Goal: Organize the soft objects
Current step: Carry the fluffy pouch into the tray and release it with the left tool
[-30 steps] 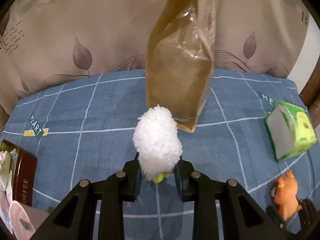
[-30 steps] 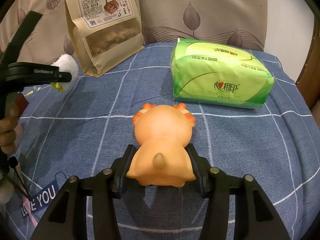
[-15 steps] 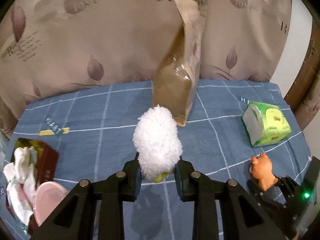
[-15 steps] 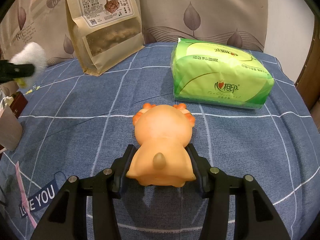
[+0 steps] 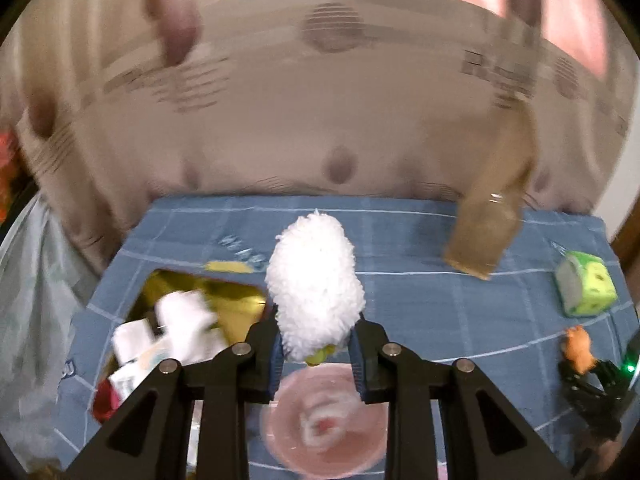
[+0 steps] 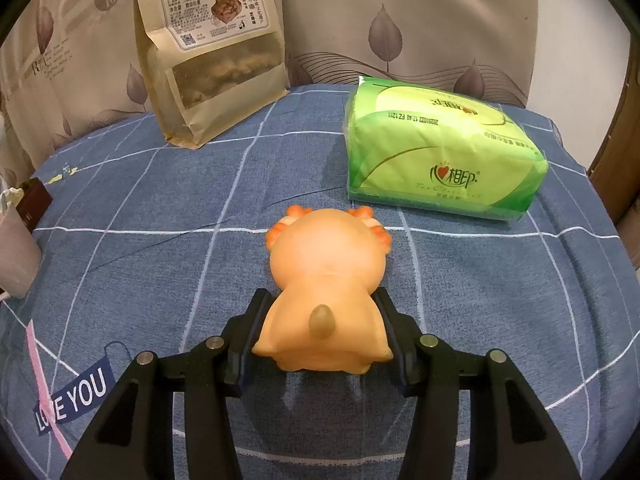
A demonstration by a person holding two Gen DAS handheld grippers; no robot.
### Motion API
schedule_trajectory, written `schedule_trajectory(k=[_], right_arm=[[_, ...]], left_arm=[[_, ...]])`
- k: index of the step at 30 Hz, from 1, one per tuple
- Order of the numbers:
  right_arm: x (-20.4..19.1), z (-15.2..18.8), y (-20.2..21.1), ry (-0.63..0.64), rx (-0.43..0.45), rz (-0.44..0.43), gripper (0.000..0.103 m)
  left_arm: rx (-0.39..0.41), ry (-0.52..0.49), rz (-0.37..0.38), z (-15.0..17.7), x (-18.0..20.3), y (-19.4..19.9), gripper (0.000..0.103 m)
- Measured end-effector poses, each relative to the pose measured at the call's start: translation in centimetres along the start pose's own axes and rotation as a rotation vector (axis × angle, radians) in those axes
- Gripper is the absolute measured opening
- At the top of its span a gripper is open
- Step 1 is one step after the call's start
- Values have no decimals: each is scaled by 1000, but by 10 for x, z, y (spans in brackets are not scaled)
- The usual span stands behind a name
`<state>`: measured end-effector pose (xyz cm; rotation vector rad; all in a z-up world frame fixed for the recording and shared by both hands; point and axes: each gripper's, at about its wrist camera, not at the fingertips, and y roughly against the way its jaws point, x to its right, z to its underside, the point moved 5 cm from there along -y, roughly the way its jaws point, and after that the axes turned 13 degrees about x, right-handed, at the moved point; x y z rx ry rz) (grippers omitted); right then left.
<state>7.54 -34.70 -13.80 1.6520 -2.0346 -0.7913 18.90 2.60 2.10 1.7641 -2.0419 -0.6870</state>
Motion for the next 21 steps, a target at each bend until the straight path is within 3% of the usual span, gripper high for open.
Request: schedule_trajectory(k=[12,21], right_arm=[[0,1,-1,6,-1,4,50],[-1,1,-1,9,-1,6,49]], left_arm=[[-71,113,-197,26,-118,-21,27],[-142,153,-216,52,-144,-58,27]])
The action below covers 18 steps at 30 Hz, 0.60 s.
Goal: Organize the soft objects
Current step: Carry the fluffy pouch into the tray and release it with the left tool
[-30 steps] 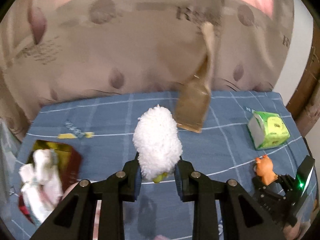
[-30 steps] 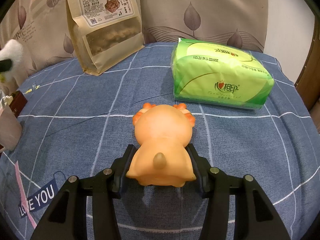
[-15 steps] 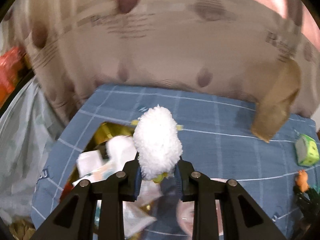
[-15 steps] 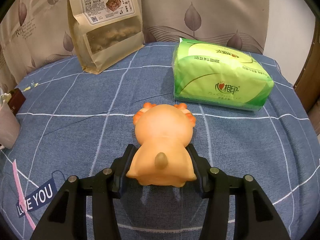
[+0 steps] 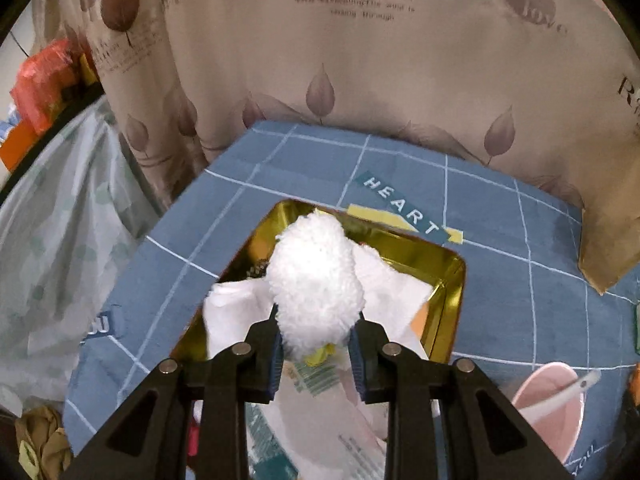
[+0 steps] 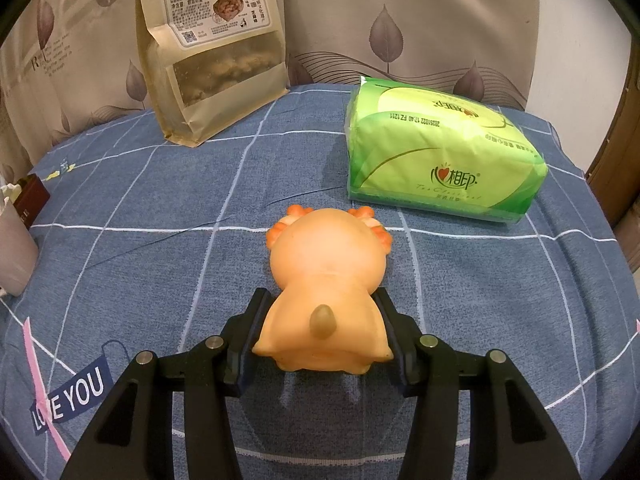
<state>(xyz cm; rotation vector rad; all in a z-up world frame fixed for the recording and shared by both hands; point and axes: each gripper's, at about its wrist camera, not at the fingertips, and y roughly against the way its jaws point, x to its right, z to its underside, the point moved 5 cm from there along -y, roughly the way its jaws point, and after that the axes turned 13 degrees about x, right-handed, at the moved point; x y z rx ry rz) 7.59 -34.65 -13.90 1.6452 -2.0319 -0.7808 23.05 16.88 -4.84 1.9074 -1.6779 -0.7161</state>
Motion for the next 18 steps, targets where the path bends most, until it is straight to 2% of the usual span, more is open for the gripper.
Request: schedule_trajectory(k=[8,18], right_arm=[[1,0,0,6,0,3,49],[0,1,0,7,0,4,49]], left_arm=[[-16,0,-4,5,0,-19,29],[-2,-34,21,-1,0,-2,47]])
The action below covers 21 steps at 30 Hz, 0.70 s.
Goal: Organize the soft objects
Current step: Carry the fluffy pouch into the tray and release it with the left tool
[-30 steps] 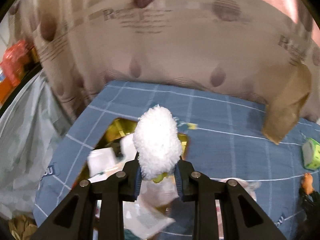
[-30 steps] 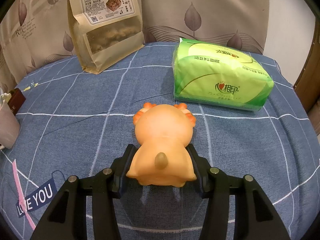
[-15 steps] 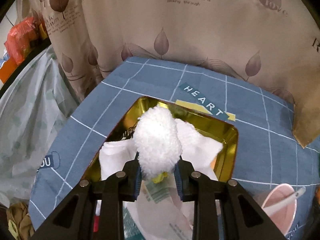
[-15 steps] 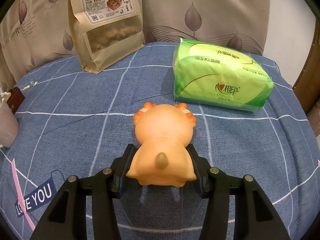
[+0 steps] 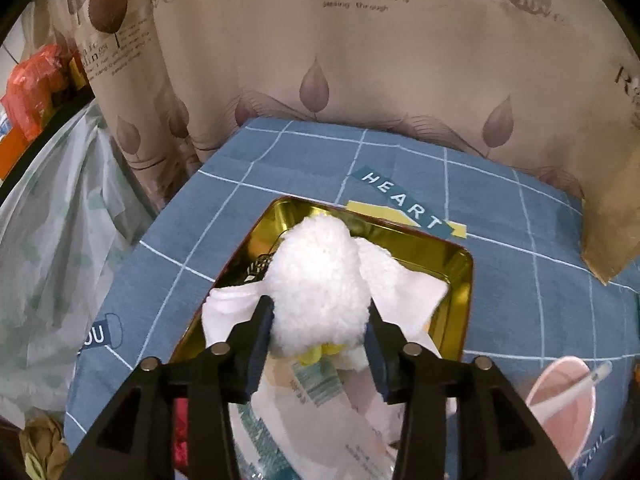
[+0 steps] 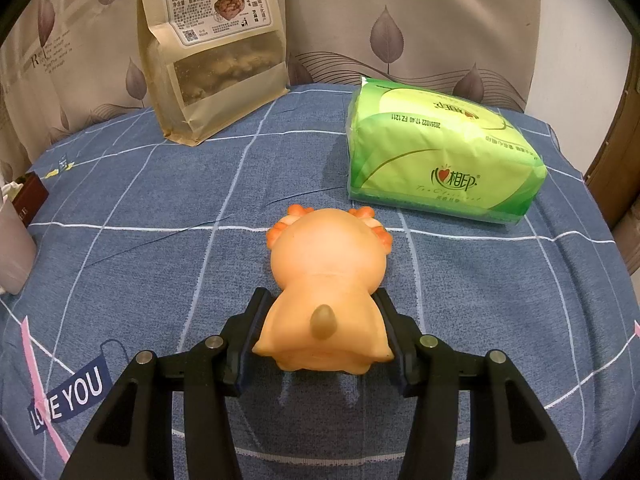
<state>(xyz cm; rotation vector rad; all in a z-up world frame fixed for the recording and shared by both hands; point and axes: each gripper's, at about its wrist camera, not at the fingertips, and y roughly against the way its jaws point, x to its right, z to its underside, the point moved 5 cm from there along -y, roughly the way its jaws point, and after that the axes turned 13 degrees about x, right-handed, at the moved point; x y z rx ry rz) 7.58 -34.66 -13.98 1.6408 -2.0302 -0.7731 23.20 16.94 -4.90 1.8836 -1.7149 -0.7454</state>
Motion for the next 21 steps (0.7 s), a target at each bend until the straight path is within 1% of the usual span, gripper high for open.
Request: schedule_trajectory(k=[3,7,10,14,19,21], right_arm=[[0,0,0,7,2,5,47],[-1,0,1,25,8,16,45],[0,0,2,31,13,18,45],[-2,-1,3,23,18,16,44],[-13,-9,10,18,30,-2,44],[-21,-16,16,29,43,-13,44]], left_arm=[[21,-3,29,-5,-1,17,47],[72,-9,40,-8,-8,48,50],[115,-26,1,-2,-19,73,56],[148,-49,-58,18,-33,98,56],[149,-71,-115,50,-45,112,57],[144,-80,-123,59,-47,115,57]])
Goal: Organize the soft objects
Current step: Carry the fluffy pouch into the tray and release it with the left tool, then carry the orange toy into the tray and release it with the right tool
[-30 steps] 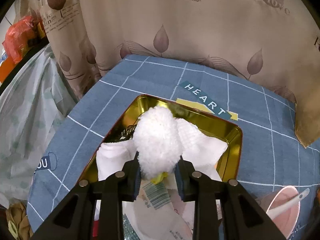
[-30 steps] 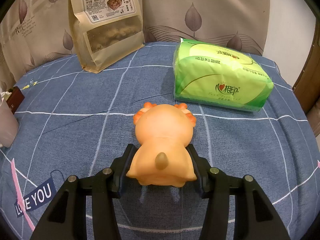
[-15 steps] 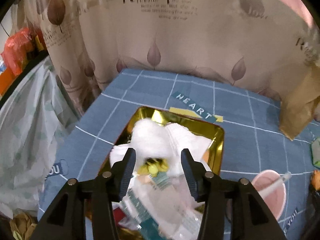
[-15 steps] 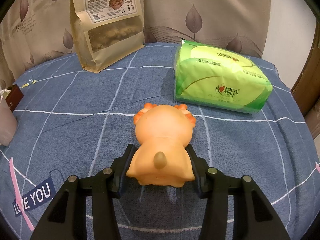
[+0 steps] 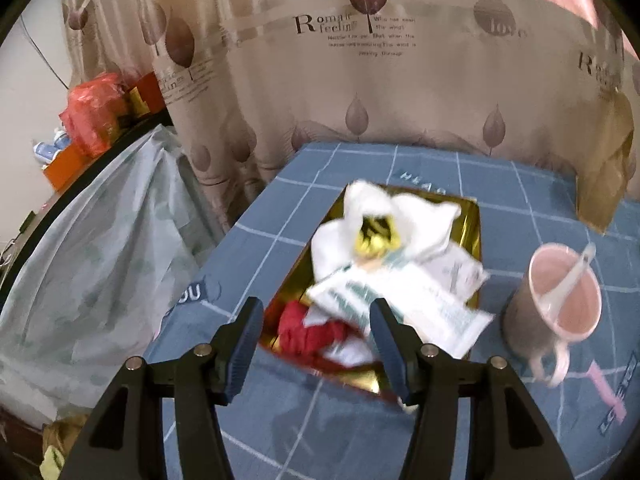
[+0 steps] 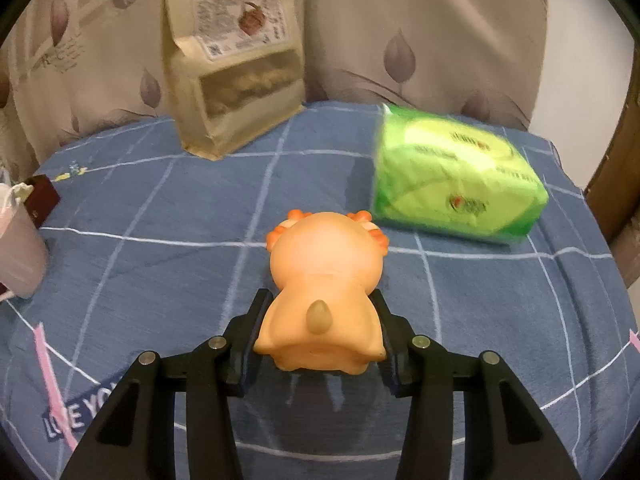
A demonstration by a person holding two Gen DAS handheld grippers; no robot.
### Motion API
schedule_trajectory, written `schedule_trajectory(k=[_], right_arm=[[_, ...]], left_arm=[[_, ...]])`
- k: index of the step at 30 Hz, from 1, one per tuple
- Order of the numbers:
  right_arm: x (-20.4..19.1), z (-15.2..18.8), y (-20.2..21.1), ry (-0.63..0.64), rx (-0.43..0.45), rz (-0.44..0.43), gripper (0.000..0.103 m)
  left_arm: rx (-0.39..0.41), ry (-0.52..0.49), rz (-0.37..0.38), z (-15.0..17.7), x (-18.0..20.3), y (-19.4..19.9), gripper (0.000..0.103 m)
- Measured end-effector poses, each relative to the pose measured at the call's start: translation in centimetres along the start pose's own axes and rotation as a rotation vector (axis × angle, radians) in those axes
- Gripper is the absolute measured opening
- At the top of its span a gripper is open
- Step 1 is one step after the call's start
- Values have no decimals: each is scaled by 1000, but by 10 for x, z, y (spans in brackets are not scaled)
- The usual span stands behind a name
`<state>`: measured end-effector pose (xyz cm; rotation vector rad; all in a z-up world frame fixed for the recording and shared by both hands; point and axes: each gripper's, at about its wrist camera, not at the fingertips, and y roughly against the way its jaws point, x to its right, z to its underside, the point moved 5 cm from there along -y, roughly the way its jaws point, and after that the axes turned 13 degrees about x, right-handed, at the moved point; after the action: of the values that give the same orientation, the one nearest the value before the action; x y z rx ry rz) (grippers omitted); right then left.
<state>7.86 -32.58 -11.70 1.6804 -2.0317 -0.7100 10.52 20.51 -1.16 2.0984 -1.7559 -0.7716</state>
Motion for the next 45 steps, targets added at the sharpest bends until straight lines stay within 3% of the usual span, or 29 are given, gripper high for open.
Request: schedule_trajectory(k=[8,16,26,34,38,45], right_arm=[[-52,-39,24,69,63,-64,44],[-132,-76,45,131,103,-194,44],[-261,-96,56,238,108,-390,44],[-373,-90,55,338,78,-530,44],[-416,-81,40,361,41,-548,44],[-449,-71,-1,357,-28,-478,44]], left_arm=[[8,-7,-18,18,-6,9,57],[6,66,-15,20,-23,9,60],[-15,142,-67,25,-53,-1,60],[-18,176,-97,26,-69,-3,60],[-17,182,-94,26,-71,-4,60],[-18,191,-95,27,-73,-5,60]])
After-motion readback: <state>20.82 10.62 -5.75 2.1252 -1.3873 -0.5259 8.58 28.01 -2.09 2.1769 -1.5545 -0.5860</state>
